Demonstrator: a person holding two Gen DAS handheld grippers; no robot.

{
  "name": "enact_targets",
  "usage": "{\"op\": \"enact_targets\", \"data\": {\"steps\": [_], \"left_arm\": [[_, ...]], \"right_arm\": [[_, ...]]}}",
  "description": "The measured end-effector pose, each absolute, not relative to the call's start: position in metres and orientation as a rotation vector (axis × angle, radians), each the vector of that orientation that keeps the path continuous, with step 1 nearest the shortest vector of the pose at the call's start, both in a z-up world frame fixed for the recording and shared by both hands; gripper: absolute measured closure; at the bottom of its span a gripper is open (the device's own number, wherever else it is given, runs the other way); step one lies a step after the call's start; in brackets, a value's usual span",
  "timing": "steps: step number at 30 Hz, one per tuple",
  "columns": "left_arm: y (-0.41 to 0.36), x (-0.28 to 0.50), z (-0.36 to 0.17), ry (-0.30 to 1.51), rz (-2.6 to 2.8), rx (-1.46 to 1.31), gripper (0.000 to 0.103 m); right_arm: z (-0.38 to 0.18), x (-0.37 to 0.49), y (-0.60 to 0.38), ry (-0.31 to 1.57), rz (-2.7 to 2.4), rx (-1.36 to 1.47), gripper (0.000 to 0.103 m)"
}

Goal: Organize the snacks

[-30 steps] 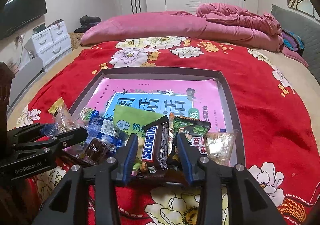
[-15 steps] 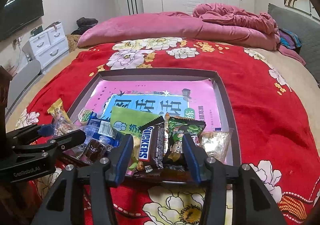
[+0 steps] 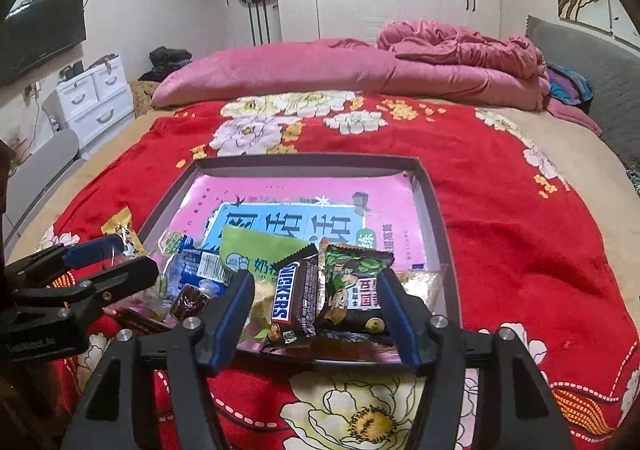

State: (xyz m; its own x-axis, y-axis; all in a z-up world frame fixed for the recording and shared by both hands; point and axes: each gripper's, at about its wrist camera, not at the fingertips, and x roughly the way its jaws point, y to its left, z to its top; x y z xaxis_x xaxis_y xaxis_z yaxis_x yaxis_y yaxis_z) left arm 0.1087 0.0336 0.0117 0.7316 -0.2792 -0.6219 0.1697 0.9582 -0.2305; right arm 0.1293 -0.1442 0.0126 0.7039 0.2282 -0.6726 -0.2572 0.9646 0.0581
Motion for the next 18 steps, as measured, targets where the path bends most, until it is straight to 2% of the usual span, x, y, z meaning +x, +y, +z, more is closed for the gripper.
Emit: {"op": "enact_targets", "data": {"steps": [6,10,18], "left_arm": [[0.036,0.085,0.028,0.651,-0.257,-0.177,0.023],[0.035,0.067,0.035,0.649,-0.248,-0.210,0.022],[0.023,0.036,0.024,0.789,-0.186,-0.238,0.022]], "right_arm": [[0.028,0.110,-0.154,0.681,0.254,-0.035,0.025],[0.034,0.092,-0.157,0.673,0.263,-0.055,0.022],[0.021,0.063,-0.160,0.772,0.276,-0.061,0.015]]}}
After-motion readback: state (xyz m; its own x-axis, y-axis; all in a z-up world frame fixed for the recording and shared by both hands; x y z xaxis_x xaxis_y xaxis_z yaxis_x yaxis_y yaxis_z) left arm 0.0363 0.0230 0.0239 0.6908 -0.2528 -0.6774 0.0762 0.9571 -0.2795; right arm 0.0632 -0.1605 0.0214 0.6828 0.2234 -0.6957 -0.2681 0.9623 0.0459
